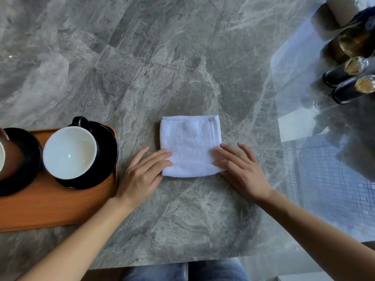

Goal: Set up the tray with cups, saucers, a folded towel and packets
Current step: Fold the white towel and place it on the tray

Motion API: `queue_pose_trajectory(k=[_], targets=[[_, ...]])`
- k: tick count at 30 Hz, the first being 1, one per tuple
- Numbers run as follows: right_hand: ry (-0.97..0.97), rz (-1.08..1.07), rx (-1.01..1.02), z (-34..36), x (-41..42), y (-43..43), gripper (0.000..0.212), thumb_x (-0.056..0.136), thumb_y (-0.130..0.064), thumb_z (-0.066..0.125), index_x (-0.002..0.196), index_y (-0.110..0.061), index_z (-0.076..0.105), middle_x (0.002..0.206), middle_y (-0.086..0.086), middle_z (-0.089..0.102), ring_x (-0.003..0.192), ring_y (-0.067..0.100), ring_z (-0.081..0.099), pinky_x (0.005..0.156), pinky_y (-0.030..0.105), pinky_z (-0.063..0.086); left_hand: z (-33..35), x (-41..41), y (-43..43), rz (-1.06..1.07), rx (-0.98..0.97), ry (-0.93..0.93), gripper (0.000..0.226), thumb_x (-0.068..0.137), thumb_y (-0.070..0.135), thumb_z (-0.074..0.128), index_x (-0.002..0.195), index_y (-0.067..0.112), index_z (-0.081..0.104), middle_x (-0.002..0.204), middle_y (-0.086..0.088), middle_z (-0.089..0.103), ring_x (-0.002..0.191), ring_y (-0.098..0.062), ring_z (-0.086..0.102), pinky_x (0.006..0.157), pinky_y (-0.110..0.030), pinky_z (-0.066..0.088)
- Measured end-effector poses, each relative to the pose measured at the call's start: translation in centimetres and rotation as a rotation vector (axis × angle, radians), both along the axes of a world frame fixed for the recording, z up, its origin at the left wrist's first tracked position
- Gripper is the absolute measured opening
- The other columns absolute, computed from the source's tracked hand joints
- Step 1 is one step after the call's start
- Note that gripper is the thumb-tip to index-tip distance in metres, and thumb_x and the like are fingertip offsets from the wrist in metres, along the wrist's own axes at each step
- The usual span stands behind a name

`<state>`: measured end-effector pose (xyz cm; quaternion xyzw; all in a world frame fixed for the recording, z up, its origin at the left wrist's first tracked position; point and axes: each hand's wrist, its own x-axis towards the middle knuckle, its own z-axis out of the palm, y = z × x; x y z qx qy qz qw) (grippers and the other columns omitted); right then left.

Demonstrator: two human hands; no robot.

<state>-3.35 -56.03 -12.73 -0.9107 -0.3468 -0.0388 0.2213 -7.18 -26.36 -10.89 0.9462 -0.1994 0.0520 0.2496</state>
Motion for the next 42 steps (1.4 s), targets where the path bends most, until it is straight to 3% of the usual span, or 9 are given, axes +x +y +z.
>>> queue_pose_trajectory(k=[3,6,11,13,17,24,27,33,42], targets=[[0.11,0.017,0.113,0.9,0.0,0.4,0.015,0.096,-0.019,0.049,0.107,-0.013,0.057,0.127,0.005,0.063,0.122,0.018,0.057,0.104,0.047,0.042,0.7,0.1,-0.4,0.024,-0.07,0.012,0.028,0.079,0.002,0.049,0.101,0.008,0.066,0.119,-0.004,0.067,0.11,-0.016,0.063,0.103,-0.037,0.039],[0.224,-0.03,0.221,1.9,-0.1,0.7,0.024,0.1,-0.028,0.036,0.111,-0.015,0.052,0.12,0.004,0.066,0.11,0.02,0.064,0.098,0.039,0.049,1.4,0.2,-0.5,0.095,-0.157,0.062,0.029,0.082,0.009,0.05,0.11,0.014,0.059,0.102,-0.004,0.073,0.092,-0.015,0.059,0.092,-0.027,0.042],[0.327,-0.198,0.356,2.8,0.6,1.7,0.021,0.098,-0.023,0.039,0.114,-0.02,0.054,0.116,-0.012,0.059,0.106,0.003,0.059,0.087,0.02,0.047,1.8,0.8,-1.0,0.289,-0.319,0.219,0.024,0.087,0.04,0.048,0.106,0.025,0.049,0.082,0.012,0.062,0.078,-0.01,0.06,0.073,-0.026,0.046],[0.366,-0.264,0.418,2.9,1.0,2.5,0.021,0.098,-0.019,0.042,0.112,-0.022,0.057,0.114,-0.015,0.058,0.107,-0.003,0.056,0.088,0.012,0.043,1.5,0.9,-1.4,0.369,-0.438,0.29,0.028,0.085,0.044,0.05,0.104,0.025,0.048,0.078,0.018,0.059,0.073,-0.002,0.06,0.067,-0.022,0.047],[0.411,-0.33,0.475,3.0,1.9,4.4,0.025,0.095,-0.008,0.046,0.11,-0.023,0.059,0.113,-0.013,0.06,0.103,0.0,0.057,0.082,0.009,0.039,0.7,0.6,-2.1,0.498,-0.523,0.321,0.02,0.084,0.043,0.05,0.093,0.025,0.046,0.068,0.016,0.058,0.057,-0.002,0.054,0.052,-0.016,0.038],[0.41,-0.483,0.554,2.2,2.4,6.0,0.019,0.095,-0.013,0.049,0.105,-0.025,0.06,0.104,-0.013,0.059,0.089,0.006,0.057,0.07,0.027,0.049,0.8,1.2,-2.8,0.701,-0.611,0.338,0.008,0.085,0.027,0.054,0.085,0.02,0.051,0.068,0.005,0.058,0.058,-0.004,0.049,0.055,-0.019,0.037],[0.404,-0.511,0.553,2.0,2.6,6.4,0.018,0.095,-0.018,0.049,0.105,-0.028,0.059,0.104,-0.015,0.059,0.086,0.006,0.057,0.068,0.024,0.049,0.8,1.4,-3.1,0.761,-0.517,0.296,0.007,0.085,0.029,0.052,0.085,0.023,0.052,0.07,0.008,0.057,0.06,-0.005,0.051,0.055,-0.017,0.037],[0.38,-0.519,0.518,2.2,3.7,6.6,0.016,0.091,-0.022,0.051,0.101,-0.033,0.057,0.101,-0.021,0.057,0.08,0.01,0.057,0.062,0.023,0.047,0.7,2.0,-3.8,0.787,-0.497,0.257,0.01,0.086,0.022,0.05,0.089,0.013,0.053,0.087,-0.001,0.057,0.077,-0.02,0.053,0.068,-0.039,0.045],[0.361,-0.54,0.442,1.6,3.7,6.6,0.012,0.09,-0.024,0.053,0.1,-0.03,0.058,0.101,-0.02,0.056,0.063,0.011,0.053,0.057,0.026,0.046,0.9,2.4,-3.8,0.789,-0.372,0.251,0.004,0.087,0.016,0.055,0.09,0.013,0.054,0.081,0.004,0.059,0.072,-0.022,0.056,0.065,-0.032,0.041]])
